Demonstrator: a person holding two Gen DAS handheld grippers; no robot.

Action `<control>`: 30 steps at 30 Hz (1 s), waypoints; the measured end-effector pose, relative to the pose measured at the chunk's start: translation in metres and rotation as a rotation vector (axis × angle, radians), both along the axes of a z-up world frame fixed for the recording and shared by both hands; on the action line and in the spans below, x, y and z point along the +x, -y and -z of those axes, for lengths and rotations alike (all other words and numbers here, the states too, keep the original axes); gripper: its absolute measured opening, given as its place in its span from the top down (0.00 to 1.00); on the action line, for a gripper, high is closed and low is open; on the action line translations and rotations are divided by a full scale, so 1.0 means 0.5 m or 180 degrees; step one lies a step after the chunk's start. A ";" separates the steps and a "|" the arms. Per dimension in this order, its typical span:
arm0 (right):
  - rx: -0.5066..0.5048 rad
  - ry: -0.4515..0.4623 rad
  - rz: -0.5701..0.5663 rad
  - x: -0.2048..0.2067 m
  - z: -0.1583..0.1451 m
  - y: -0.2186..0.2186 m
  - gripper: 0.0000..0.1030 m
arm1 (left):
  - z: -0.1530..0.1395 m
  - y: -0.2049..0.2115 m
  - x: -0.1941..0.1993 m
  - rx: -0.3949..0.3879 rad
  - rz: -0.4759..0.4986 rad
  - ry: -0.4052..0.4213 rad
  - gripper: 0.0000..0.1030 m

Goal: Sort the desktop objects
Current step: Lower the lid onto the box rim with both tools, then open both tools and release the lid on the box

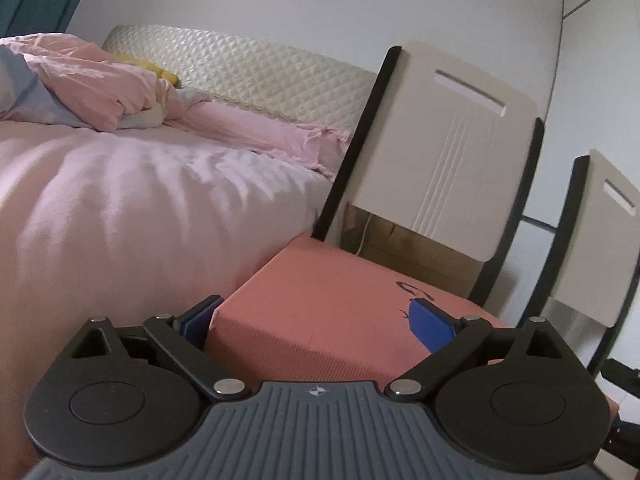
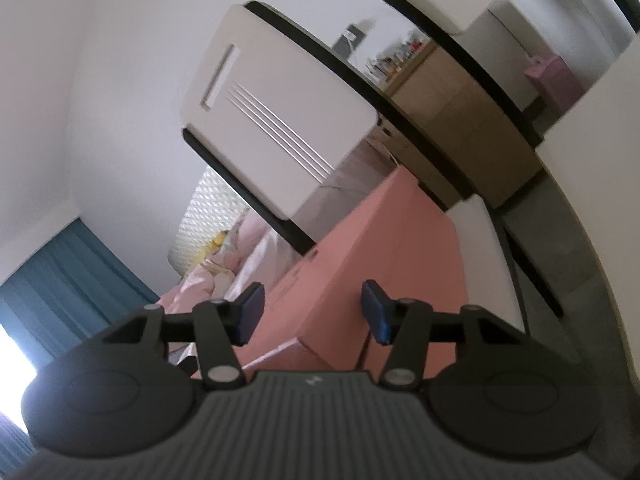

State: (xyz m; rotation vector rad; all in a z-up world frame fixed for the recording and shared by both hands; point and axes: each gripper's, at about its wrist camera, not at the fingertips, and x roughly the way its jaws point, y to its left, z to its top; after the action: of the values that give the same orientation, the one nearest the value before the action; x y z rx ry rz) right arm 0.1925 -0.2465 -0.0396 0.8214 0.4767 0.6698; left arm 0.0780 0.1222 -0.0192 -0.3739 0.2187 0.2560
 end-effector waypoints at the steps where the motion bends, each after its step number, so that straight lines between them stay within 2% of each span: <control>1: -0.0014 0.0016 -0.0001 -0.005 -0.003 0.002 0.47 | 0.001 0.002 -0.006 0.0002 0.0009 0.0008 0.04; 4: -0.0083 0.0006 -0.0001 -0.015 -0.003 0.006 0.48 | 0.007 0.011 -0.010 0.0054 0.0030 -0.0050 0.05; 9: -0.0184 -0.0023 0.0004 -0.020 0.004 0.013 0.55 | 0.013 0.031 -0.005 0.0251 -0.0009 -0.0170 0.04; 14: -0.0264 -0.0045 0.0000 -0.017 0.012 0.008 0.55 | 0.015 0.029 0.004 0.0251 -0.0010 -0.0260 0.04; 21: -0.0342 -0.0129 -0.0005 -0.013 0.023 0.011 0.56 | 0.018 0.037 0.021 0.0345 0.0096 -0.0370 0.04; 30: -0.0404 -0.0175 0.0093 -0.028 0.024 0.039 0.58 | 0.020 0.053 0.055 0.0330 0.0284 -0.0462 0.04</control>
State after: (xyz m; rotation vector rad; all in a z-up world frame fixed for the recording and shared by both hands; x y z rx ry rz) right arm 0.1786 -0.2658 -0.0518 0.7270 0.5505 0.5848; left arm 0.1055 0.0957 -0.0292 -0.2423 0.3627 0.2059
